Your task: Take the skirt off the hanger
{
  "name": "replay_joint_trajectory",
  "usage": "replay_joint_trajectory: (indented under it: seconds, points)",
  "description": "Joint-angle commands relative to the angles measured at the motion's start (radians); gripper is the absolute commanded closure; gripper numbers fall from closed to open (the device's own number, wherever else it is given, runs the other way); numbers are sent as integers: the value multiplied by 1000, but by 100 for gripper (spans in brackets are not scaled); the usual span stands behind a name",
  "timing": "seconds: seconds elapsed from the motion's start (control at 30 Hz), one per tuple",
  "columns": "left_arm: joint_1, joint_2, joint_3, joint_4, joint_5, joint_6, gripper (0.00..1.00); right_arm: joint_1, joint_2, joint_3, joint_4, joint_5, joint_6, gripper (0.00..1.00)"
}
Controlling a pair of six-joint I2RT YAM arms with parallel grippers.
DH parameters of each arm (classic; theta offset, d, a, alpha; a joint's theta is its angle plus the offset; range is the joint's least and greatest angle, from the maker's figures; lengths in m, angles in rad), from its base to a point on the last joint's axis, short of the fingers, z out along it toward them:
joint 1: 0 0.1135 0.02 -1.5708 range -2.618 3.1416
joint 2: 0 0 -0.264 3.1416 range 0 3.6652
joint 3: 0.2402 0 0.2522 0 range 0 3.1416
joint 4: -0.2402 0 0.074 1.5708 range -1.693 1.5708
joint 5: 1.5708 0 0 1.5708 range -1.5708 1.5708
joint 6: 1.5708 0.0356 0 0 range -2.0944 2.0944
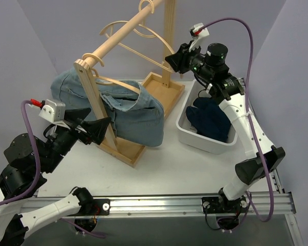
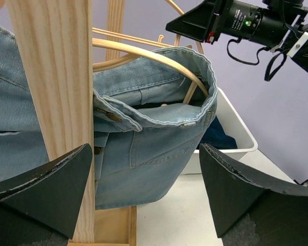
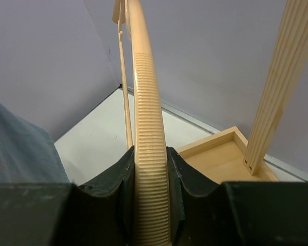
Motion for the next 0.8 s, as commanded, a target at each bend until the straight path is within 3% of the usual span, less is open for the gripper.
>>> replay_joint_trajectory:
  seconds: [0.0, 0.13, 0.17, 0.3, 0.4, 0.57, 0.6, 0.77]
  points:
    - [-1, 25, 38, 11, 14, 7, 6, -19, -66, -27, 87, -6, -5, 100]
    - [-1, 40, 48, 5, 20, 5, 6, -22, -74, -52, 75, -9, -10, 100]
    - [-1, 42, 52, 2, 22, 5, 6, -22, -69, -48, 63, -1, -12, 91]
    - [-1, 42, 63, -9, 7, 17, 6, -22, -72, -29, -20, 10, -22, 37]
    - [-1, 48, 72, -26, -50, 16, 6, 1, -115, -76, -65, 62, -19, 23]
    - [-1, 102, 110, -121, -164, 4, 6, 54, -237, -227, -37, 114, 42, 11]
    - [-1, 105, 110, -124, -164, 10, 6, 56, -259, -288, -28, 113, 62, 0]
    - [-1, 97, 97, -110, -133, 5, 6, 64, -428, -468, 55, 115, 91, 0]
